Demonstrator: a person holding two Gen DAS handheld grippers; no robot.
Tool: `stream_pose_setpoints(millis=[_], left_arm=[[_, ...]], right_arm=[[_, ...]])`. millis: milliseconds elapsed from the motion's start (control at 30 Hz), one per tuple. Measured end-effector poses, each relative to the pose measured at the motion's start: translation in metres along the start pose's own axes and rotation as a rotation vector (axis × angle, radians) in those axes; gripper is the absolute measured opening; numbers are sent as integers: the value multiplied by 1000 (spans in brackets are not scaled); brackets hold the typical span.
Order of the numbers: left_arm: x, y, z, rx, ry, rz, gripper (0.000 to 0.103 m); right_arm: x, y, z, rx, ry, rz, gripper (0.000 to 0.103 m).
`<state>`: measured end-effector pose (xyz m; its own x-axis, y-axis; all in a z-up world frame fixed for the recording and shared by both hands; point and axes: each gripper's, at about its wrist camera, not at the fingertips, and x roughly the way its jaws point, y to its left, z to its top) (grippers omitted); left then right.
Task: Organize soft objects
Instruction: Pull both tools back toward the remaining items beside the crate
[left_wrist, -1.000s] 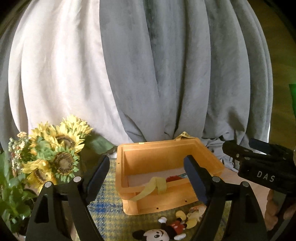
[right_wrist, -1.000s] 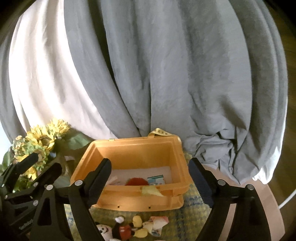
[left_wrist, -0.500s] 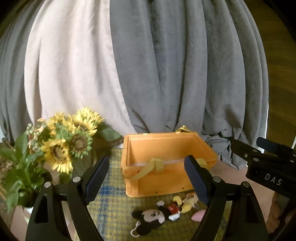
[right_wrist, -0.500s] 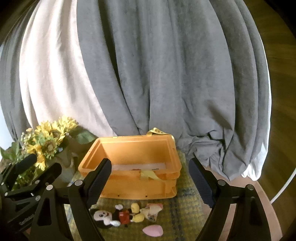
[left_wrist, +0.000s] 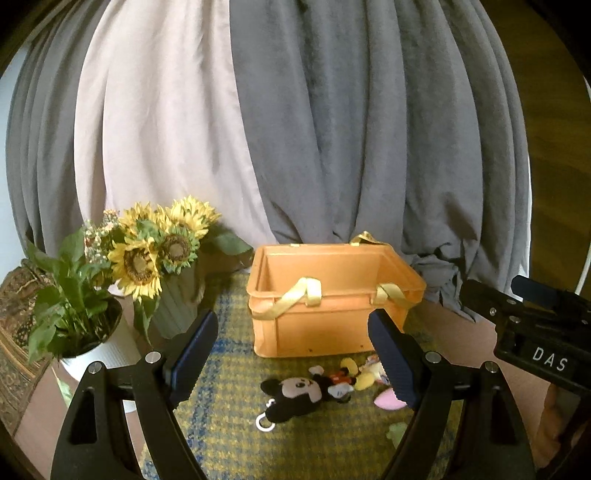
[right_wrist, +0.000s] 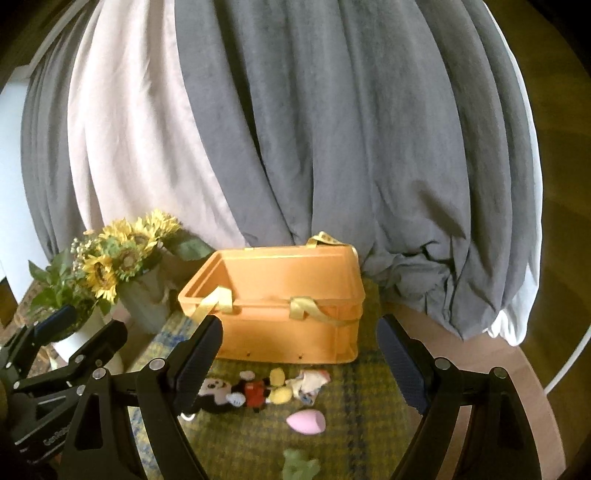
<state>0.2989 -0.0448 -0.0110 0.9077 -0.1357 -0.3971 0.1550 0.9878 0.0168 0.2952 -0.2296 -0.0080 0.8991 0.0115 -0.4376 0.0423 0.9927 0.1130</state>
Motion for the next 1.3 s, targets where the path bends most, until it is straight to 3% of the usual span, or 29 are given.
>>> stream_pose_setpoints(millis=[533, 1300], left_arm=[[9, 16, -41, 99, 44, -104, 83], [70, 23, -104, 117, 228, -193, 83]], right_arm=[[-10, 16, -55, 85, 56, -110, 86], [28, 19, -131, 202, 222, -219, 86]])
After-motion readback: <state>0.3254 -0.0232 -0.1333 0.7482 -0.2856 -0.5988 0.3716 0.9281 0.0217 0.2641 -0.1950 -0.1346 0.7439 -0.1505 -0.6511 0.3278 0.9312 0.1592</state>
